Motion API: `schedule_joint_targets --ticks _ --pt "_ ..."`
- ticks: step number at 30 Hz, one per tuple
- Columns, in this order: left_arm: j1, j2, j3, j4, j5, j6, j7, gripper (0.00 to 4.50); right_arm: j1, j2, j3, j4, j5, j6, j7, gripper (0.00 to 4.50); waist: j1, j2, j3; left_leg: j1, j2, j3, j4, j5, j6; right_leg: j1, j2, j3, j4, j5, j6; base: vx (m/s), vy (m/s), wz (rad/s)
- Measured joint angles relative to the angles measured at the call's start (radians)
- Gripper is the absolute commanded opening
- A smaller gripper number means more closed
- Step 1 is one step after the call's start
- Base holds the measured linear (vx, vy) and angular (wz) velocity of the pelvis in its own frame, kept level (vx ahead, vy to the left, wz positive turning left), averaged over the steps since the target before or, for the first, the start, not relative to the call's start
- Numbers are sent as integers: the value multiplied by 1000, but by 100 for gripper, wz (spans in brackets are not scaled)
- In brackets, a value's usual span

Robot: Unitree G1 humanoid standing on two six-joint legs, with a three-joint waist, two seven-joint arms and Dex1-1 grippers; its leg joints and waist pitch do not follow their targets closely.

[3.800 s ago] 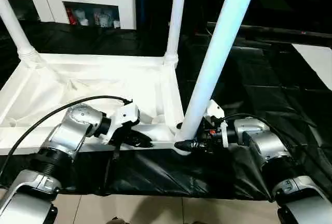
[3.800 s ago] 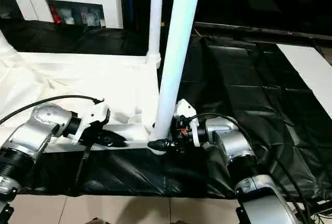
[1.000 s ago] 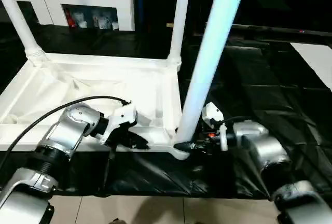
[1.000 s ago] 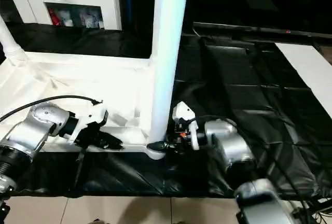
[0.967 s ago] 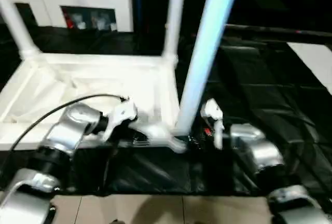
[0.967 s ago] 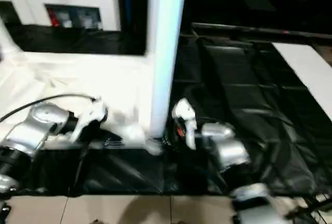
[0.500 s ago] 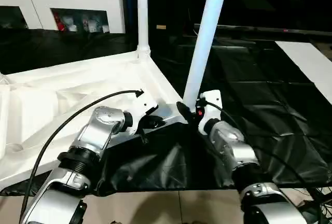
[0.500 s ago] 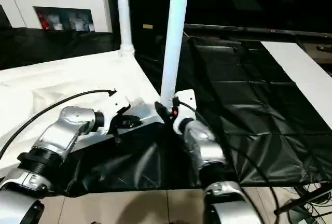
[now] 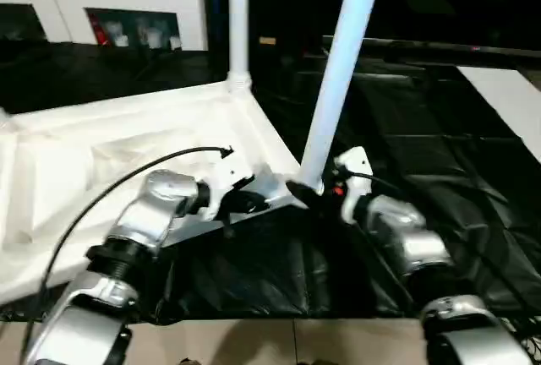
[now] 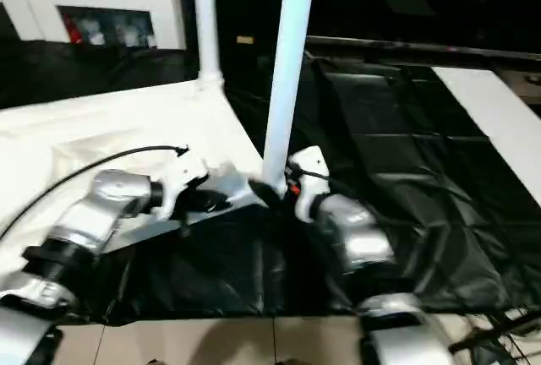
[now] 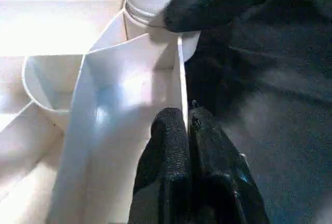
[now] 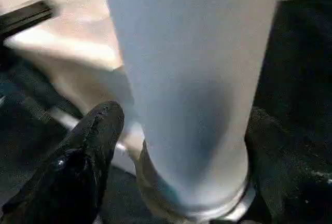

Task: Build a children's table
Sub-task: Rotate leg to tighten

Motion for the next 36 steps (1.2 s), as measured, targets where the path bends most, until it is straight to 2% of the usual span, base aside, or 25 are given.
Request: schedule_joint_targets --ticks 2,8,9,13,15,21,30,31,33,36 --pt "0 22 -4 0 -8 -13 -50 0 0 -22 11 -11 5 6 82 385 7 -1 0 -1 0 1 0 0 0 -1 0 0 2 -3 1 0 0 0" --pt "17 96 -24 -33 -38 -42 -194 0 -2 -89 99 -61 22 46 339 385 24 -9 1 -4 0 2 0 1 6 -3 0 0 2 -5 0 0 0 0" --pt "17 105 -28 -34 -39 -44 -212 0 -2 -92 109 -65 23 51 365 360 25 -10 0 -4 0 2 1 1 6 -3 0 0 2 -5 0 0 0 0" --pt "24 132 -45 -43 -45 -54 -274 0 -6 -109 147 -69 16 56 445 334 28 -12 -1 -3 0 2 1 -1 1 -2 -1 1 4 -5 0 0 0 0" --pt "24 139 -50 -43 -48 -56 -289 0 -6 -109 155 -69 13 53 462 305 29 -13 -1 -3 0 2 2 0 1 -2 -1 1 5 -5 0 0 0 0" --pt "24 142 -54 -43 -49 -56 -307 0 -4 -115 166 -79 5 50 477 270 33 -13 -1 -2 0 2 2 0 0 -2 -1 2 8 -5 0 0 0 0" --pt "23 121 -53 -36 -53 -48 -291 0 44 -114 151 -152 9 49 435 242 44 -10 -1 -1 0 2 3 0 0 -1 -1 3 9 -5 1 0 0 0" --pt "23 117 -51 -34 -52 -45 -272 0 49 -111 142 -153 8 47 412 241 44 -10 -1 1 0 2 3 0 0 0 -1 3 9 -5 1 0 0 0" --pt "22 85 -33 -26 -35 -23 -189 0 71 -67 89 -150 8 36 290 236 42 -10 -1 4 0 1 4 0 0 3 -1 3 10 -6 2 0 0 0" --pt "16 36 -18 -20 -13 8 -79 0 85 -13 31 -128 3 11 101 217 28 -8 -2 4 -1 0 5 0 0 3 -1 3 9 -9 8 0 0 0"
